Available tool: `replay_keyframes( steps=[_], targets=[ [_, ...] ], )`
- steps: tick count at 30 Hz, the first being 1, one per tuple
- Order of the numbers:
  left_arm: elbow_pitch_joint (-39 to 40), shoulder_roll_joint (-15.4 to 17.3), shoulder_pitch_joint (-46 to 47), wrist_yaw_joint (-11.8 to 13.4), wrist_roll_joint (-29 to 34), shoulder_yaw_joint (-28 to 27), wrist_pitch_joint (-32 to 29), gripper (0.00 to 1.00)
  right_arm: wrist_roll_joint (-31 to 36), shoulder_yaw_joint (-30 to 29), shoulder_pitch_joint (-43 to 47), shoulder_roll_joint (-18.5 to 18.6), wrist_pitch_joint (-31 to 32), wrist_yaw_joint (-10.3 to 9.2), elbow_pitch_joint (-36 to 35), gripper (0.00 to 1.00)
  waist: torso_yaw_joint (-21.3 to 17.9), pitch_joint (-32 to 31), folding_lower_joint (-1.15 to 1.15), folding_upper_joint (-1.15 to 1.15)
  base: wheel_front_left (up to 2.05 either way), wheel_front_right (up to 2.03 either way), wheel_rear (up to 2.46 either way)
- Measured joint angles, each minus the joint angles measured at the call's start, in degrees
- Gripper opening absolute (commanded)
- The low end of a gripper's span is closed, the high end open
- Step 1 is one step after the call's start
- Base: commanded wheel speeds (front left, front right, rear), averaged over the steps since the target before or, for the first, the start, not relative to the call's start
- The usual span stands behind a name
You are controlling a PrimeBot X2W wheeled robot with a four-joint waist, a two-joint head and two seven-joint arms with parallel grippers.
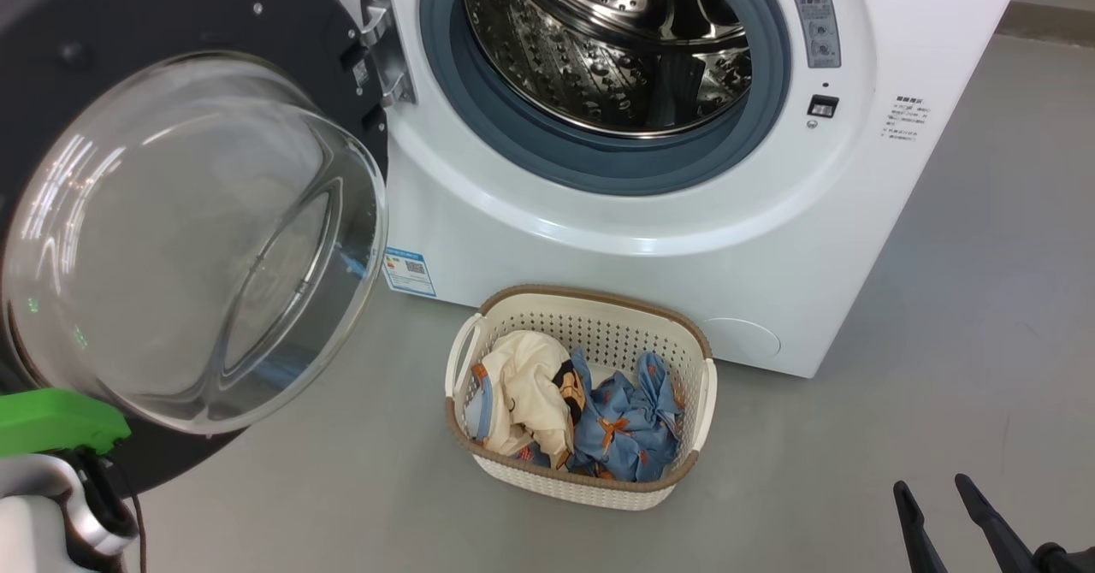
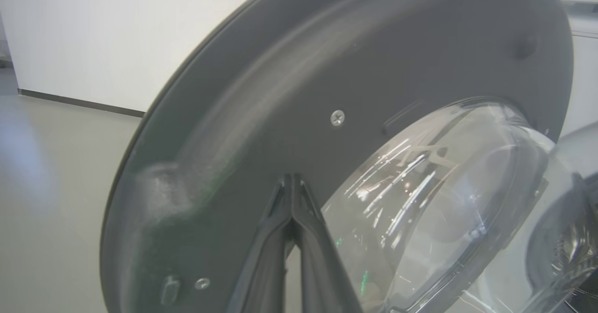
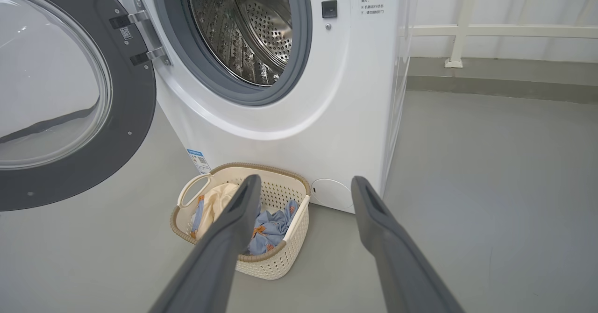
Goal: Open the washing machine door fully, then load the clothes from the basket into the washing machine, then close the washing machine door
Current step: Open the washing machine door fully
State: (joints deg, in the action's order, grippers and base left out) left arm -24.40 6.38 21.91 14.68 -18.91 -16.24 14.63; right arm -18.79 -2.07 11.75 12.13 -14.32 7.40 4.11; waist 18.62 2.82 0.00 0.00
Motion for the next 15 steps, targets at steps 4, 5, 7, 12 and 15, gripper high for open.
replay_keyframes(
  steps=[4,5,7,12,15],
  targets=[
    [5.44,-0.48,-2.52,-0.41,0.43,1.54,-0.51,0.00,0.00,0.07,0.01,-0.30,0.00,0.00,0.03,1.00,0.21,-0.67,0.00,0.00,0.00,0.00,0.00],
    [7.02,-0.54,-3.32,-0.53,0.54,1.97,-0.62,0.00,0.00,0.09,0.01,-0.35,0.00,0.00,0.04,1.00,0.22,-0.81,0.00,0.00,0.00,0.00,0.00],
    [10.00,-0.66,-4.70,-0.91,0.65,3.07,-1.15,0.06,0.00,0.16,0.01,-0.37,0.00,0.00,0.07,1.00,0.16,-1.01,0.00,0.00,0.00,0.00,0.00],
    [16.25,-0.68,-8.23,-2.90,1.64,6.37,-3.10,0.87,0.00,1.05,-0.01,-0.35,0.00,0.00,0.00,1.00,-0.65,-1.45,0.00,0.00,0.00,0.00,0.00],
    [19.56,-0.67,-10.48,-4.69,2.61,8.98,-3.74,1.00,0.00,1.22,-0.03,-0.22,0.00,0.00,-0.19,1.00,-1.70,-1.55,0.00,0.00,0.00,0.00,0.00]
  ],
)
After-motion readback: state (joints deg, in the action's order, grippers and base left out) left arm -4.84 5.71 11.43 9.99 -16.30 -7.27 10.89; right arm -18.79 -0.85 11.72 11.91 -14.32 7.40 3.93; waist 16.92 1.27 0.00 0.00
